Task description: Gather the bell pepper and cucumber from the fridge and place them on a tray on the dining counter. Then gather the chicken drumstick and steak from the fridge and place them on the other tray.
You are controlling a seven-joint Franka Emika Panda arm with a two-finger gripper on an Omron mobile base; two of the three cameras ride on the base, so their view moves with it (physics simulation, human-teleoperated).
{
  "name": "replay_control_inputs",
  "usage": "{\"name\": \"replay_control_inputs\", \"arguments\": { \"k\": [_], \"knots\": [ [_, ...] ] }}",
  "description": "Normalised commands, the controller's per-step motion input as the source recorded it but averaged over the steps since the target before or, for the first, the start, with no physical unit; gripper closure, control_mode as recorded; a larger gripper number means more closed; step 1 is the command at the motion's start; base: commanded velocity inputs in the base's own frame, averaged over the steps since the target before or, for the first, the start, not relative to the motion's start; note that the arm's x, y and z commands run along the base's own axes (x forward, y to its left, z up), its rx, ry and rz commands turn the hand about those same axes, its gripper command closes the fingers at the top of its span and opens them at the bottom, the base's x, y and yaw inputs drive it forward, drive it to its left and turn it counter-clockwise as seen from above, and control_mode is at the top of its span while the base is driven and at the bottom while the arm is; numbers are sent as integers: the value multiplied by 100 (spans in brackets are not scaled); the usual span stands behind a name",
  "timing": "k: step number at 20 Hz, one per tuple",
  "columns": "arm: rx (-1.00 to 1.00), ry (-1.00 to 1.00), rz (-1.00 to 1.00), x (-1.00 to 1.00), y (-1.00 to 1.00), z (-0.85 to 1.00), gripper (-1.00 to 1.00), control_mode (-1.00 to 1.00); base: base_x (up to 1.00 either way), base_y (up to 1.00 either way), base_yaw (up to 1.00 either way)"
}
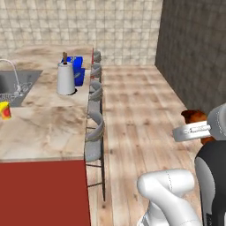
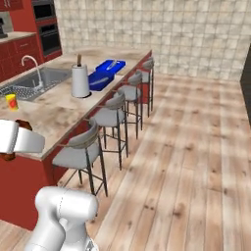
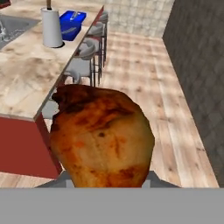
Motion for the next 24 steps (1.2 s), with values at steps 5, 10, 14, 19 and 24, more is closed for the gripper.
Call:
{"name": "replay_control_inputs", "arguments": {
  "k": [5,10,14,19,24],
  "knots": [
    [0,0,0,0,0,0,100,100,74,-91,5],
    [0,0,0,0,0,0,100,100,84,-74,14],
    [0,0,0,0,0,0,100,100,80,-54,25],
    [0,0,0,0,0,0,100,100,78,-44,31],
    [0,0,0,0,0,0,100,100,68,-43,35]
  ]
}}
